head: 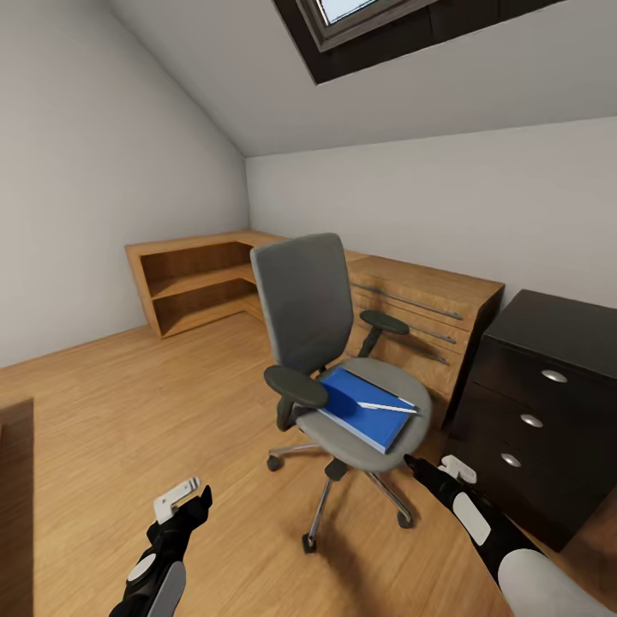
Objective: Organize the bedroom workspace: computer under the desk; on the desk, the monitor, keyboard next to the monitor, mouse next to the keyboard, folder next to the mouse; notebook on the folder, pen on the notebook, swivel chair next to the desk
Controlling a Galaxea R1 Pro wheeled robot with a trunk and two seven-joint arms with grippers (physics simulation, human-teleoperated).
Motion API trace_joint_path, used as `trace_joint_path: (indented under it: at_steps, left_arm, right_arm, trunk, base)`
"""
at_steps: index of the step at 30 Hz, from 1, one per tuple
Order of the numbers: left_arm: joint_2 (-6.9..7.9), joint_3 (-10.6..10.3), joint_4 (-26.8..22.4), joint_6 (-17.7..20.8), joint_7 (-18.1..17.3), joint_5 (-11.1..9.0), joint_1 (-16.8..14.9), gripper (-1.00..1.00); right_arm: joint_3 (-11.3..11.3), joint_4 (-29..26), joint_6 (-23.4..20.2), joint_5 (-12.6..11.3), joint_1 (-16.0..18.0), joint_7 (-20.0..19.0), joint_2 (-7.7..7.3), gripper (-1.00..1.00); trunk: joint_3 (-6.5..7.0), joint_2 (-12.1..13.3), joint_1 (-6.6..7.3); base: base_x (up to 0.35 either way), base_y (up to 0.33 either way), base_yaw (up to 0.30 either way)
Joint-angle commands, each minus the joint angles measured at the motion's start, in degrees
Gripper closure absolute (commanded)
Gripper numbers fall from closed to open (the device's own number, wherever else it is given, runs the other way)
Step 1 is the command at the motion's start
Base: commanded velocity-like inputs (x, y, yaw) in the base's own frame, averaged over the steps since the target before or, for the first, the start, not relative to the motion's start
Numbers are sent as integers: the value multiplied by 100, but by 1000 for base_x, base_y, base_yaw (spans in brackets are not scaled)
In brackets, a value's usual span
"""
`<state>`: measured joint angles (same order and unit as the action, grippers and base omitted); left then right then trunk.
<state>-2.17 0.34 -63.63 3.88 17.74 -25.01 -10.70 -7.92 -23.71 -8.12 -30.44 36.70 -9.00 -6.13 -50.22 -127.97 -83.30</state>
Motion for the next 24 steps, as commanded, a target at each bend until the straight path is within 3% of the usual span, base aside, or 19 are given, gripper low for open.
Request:
trace_joint_path:
  at_steps: [1,8,24]
  left_arm:
    - [-3,-14,-9,27,19,-30,-2,-100]
    - [4,-24,-9,25,48,-30,-2,-100]
    - [6,-25,-9,31,54,-30,-2,-100]
  right_arm:
    - [-35,-11,-41,-59,4,-49,6,-100]
    - [-35,-6,-41,-59,4,-49,6,-100]
    - [-33,-10,-41,-59,4,-47,19,-100]
  trunk:
    - [-5,-2,-2]
    - [-5,-2,-2]
    - [-5,-2,-2]
  base:
    - [298,0,0]
    - [192,0,0]
    - [-114,0,0]
